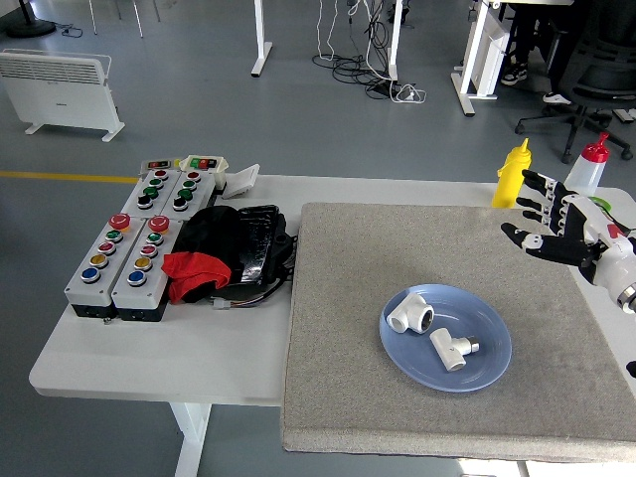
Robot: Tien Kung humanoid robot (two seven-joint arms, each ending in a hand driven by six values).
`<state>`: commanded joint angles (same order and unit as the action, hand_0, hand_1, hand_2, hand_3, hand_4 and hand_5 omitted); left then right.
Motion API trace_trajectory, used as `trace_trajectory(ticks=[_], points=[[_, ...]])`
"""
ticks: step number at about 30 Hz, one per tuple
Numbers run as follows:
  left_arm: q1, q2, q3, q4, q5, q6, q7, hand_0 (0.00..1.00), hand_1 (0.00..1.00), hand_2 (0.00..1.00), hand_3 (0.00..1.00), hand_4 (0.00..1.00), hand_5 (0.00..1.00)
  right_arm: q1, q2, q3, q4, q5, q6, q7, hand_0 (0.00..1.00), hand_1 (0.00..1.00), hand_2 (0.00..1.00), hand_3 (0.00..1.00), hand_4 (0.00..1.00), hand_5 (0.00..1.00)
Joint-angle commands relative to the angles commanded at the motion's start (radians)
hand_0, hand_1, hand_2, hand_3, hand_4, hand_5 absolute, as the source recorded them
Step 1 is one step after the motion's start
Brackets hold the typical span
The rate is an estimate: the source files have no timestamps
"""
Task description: Pick pipe place plate twice
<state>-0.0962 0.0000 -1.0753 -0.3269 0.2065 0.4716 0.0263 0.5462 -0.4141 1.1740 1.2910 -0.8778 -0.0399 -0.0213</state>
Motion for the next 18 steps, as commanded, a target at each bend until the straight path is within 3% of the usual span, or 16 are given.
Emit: trace_trajectory(ticks=[8,15,18], points=[[0.008,0.000,-0.011,-0.002,0.020,0.002,0.009,0.625,0.630,0.646,0.705,0.487,0.998,-0.073,0.022,0.117,0.006,0.334,-0.017,-0.011,0.820,0.790,0.859,0.844,0.627,0.363],[0.015,0.000,-0.020,-0.003,0.038,0.003,0.018,0.625,0.630,0.645,0.703,0.488,0.998,-0.160,0.043,0.233,0.003,0.629,-0.018,0.009,0.802,0.776,0.831,0.825,0.657,0.371],[0.015,0.000,-0.017,-0.002,0.034,0.002,0.017,0.625,0.630,0.645,0.703,0.488,0.998,-0.195,0.053,0.285,0.001,0.657,-0.020,0.014,0.802,0.776,0.831,0.825,0.657,0.371]])
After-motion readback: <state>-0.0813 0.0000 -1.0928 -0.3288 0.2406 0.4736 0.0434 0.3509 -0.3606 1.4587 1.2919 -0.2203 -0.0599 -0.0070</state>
